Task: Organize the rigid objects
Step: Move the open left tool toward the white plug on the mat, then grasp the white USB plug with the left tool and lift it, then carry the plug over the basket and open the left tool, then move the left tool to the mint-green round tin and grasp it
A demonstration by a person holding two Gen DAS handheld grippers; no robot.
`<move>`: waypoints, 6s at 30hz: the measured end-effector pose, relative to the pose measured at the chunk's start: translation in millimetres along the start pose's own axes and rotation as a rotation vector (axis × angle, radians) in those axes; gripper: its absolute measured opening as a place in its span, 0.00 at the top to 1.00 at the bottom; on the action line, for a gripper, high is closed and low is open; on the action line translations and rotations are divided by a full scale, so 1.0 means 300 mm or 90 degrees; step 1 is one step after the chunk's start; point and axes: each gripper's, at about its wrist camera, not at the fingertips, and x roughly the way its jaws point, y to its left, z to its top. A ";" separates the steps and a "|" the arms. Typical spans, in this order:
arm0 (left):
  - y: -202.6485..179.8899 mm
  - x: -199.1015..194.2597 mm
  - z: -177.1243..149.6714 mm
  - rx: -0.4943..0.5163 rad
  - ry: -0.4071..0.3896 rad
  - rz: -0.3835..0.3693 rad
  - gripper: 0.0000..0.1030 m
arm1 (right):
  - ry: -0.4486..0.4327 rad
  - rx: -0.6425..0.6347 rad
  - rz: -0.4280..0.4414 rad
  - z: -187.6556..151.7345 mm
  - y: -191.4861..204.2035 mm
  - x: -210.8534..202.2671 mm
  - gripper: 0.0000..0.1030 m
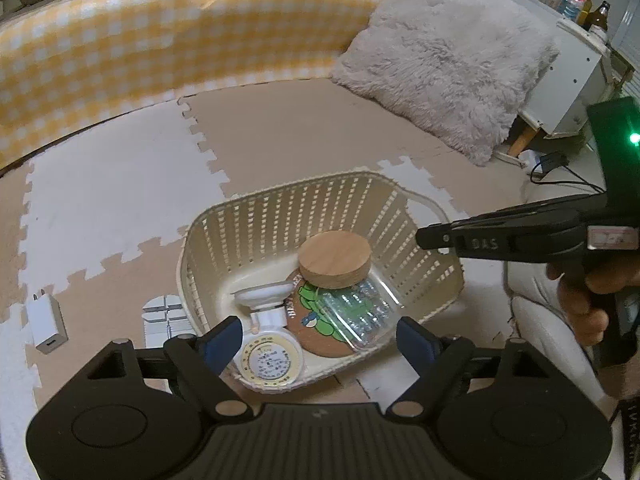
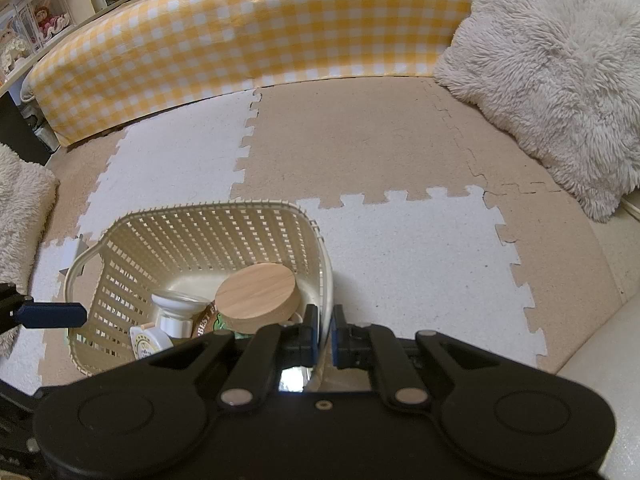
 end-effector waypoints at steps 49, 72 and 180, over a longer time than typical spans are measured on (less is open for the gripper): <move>0.701 0.049 -0.082 -0.362 -0.096 0.248 0.43 | 0.001 -0.006 -0.002 0.001 0.005 0.001 0.94; 0.647 0.047 -0.041 -0.308 -0.093 0.253 0.64 | 0.001 -0.007 -0.002 0.002 0.004 0.002 0.93; 0.255 -0.193 -0.106 -0.103 -0.041 0.110 0.00 | 0.005 0.007 0.007 0.001 -0.007 0.006 0.94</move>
